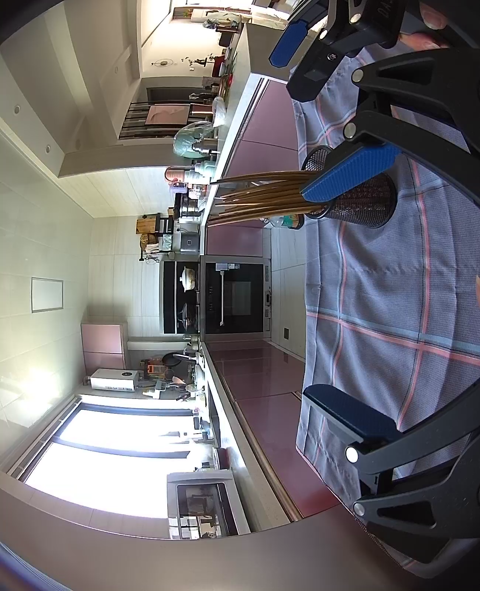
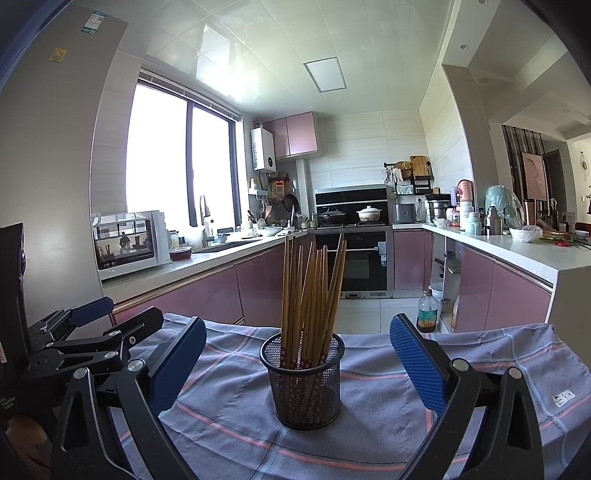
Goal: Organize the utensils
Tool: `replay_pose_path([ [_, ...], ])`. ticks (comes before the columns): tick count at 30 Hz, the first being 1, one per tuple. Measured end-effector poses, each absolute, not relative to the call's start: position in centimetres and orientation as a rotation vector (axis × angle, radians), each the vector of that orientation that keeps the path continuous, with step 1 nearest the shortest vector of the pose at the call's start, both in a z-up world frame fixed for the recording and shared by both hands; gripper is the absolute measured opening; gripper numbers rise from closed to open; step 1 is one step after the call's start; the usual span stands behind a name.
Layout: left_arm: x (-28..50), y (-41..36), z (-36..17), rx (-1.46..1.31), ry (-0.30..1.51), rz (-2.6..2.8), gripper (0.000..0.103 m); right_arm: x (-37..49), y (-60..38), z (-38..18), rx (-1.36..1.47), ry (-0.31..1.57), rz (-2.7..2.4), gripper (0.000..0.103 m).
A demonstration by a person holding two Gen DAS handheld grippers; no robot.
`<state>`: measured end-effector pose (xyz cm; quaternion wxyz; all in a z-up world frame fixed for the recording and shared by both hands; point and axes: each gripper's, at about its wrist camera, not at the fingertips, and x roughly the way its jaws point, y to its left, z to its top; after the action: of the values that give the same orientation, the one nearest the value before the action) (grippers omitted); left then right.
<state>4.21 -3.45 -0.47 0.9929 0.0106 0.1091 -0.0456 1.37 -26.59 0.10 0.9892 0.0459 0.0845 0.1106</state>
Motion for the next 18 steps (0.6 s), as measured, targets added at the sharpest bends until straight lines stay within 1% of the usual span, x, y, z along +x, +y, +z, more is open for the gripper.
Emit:
replay_pose_path([
  [18, 4.21, -3.42, -0.47, 0.021, 0.221, -0.091, 0.097, 1.40, -26.71, 0.15, 0.093, 0.171, 0.221, 0.096],
])
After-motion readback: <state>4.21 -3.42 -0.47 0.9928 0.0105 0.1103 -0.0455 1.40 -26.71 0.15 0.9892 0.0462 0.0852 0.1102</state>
